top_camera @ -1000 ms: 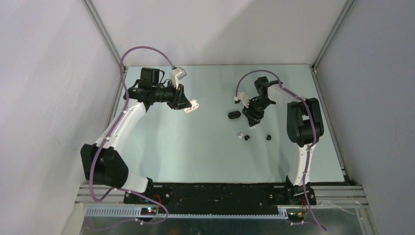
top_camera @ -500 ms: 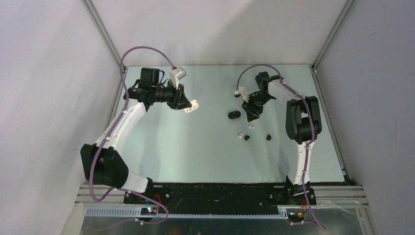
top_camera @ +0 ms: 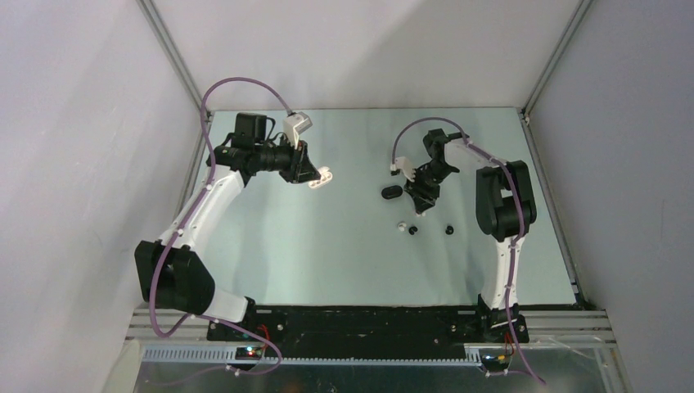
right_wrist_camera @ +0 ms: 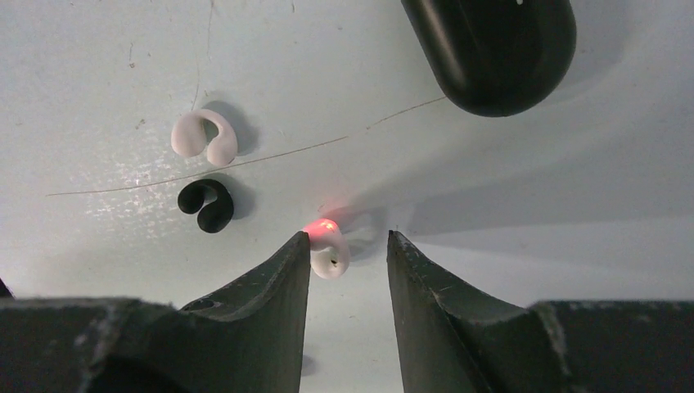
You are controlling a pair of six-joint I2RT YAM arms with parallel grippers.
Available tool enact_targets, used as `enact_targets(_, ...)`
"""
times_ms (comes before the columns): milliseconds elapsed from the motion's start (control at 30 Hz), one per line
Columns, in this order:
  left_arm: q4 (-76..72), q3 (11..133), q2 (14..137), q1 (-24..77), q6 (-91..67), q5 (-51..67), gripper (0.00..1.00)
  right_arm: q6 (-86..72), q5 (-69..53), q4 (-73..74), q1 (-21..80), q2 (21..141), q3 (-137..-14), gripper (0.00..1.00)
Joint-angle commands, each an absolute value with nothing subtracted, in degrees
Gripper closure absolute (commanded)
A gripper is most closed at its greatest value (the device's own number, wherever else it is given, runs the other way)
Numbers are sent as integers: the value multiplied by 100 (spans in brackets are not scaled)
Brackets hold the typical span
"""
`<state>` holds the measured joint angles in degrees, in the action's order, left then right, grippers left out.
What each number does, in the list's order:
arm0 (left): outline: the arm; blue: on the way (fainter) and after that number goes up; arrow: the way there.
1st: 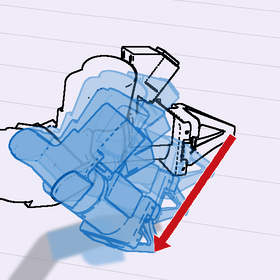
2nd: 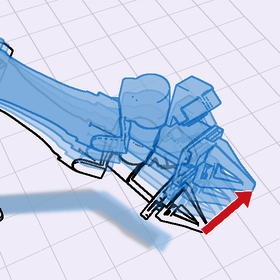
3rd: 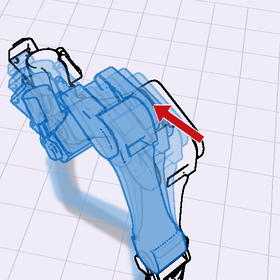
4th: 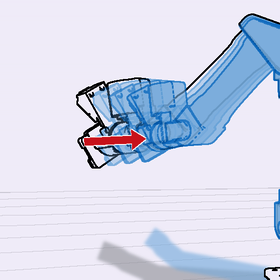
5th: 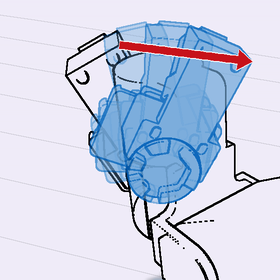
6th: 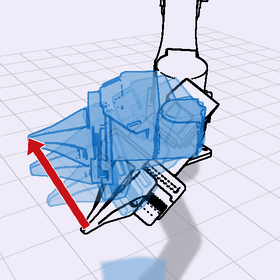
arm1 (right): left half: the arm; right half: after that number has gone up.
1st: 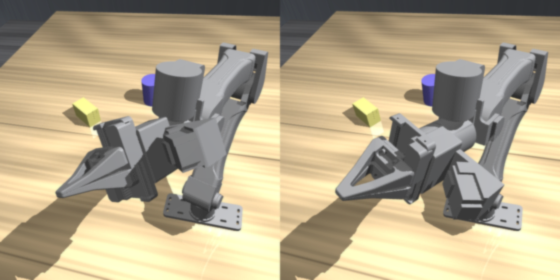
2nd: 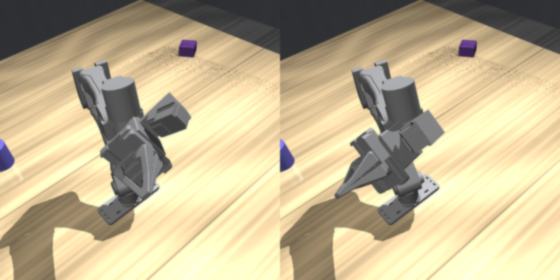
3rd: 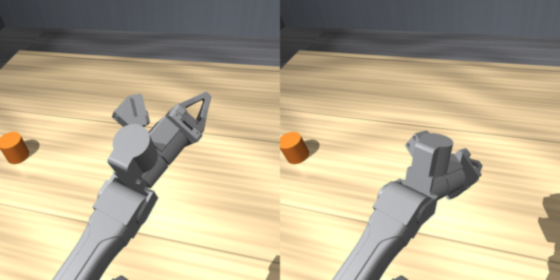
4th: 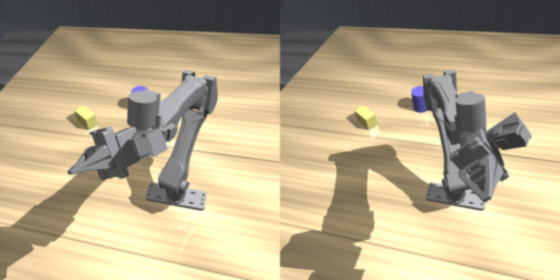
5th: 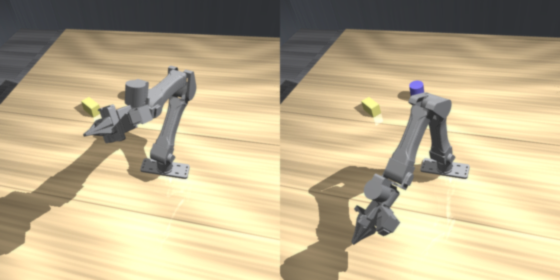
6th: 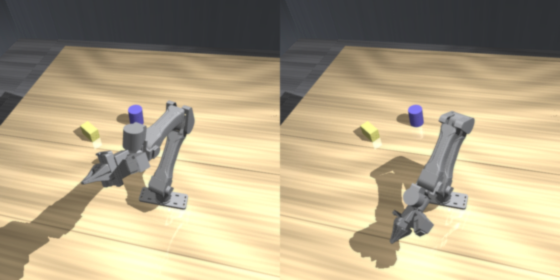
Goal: Insert the wireless bluetooth earbuds into the charging case
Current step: Adjust the earbud at the center of the board, then pick up the earbud from the center of the board.
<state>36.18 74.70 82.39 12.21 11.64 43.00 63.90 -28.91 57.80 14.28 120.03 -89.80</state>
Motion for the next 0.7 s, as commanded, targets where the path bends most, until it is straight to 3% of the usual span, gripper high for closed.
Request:
enact_targets(0,3565,7559,8138,1229,1247,4325,100,6654,-2635,5516,1480,11991,-8847,58)
enact_targets(167,3568,7561,8136,1228,1248,4339,100,6660,-2578,5498,1473,11925,-8710,62)
enact_targets(400,3568,7559,8151,1229,1257,4368,100,6511,-2696,5626,1452,11858,-8802,77)
enact_targets(667,3562,7566,8164,1222,1270,4387,100,6138,-2787,5813,1322,11933,-9146,69)
